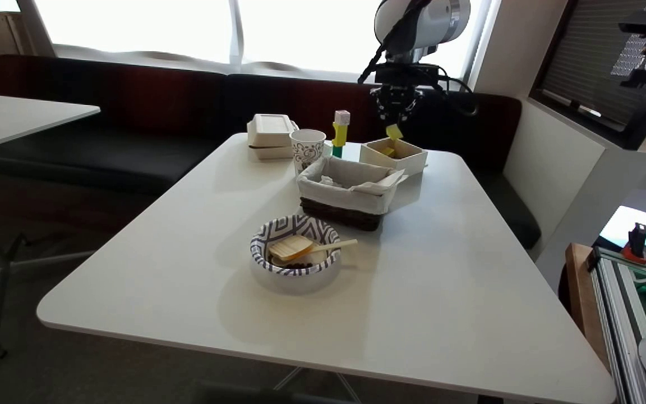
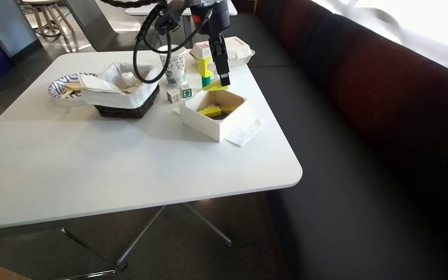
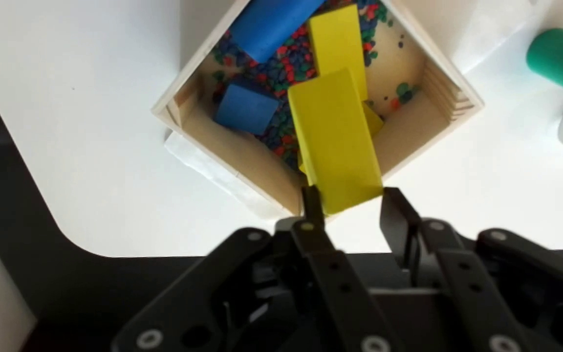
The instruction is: Remove a block from the box and put it on the tower
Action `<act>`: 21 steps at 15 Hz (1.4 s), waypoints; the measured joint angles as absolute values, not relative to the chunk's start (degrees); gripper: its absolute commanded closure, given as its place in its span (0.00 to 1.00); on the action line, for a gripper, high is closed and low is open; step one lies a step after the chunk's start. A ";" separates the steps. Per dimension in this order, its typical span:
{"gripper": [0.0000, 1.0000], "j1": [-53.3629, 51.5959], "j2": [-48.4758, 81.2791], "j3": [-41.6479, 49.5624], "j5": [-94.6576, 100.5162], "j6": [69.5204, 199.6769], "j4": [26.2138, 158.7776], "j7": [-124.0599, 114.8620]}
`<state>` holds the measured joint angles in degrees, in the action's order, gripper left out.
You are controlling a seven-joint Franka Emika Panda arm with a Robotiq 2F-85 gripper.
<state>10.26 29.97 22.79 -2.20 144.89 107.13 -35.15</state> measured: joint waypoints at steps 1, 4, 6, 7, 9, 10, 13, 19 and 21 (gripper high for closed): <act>0.90 10.31 29.22 22.56 -2.82 145.57 107.62 -35.15; 0.90 10.71 27.02 21.60 -5.27 148.90 108.85 -35.04; 0.90 11.31 25.47 20.13 -7.44 151.94 109.26 -34.13; 0.90 11.57 24.72 19.27 -8.37 153.25 109.41 -33.37; 0.90 11.79 23.44 17.61 -10.06 155.43 109.48 -31.72; 0.90 11.90 22.86 16.66 -11.02 156.03 109.48 -30.60; 0.65 12.61 21.22 12.96 -15.40 156.19 109.59 -25.84; 0.90 13.34 20.55 11.31 -17.15 156.19 109.93 -24.00; 0.90 13.34 20.58 11.39 -17.11 156.20 109.79 -23.98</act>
<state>13.34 20.58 11.39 -17.11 156.20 109.79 -23.98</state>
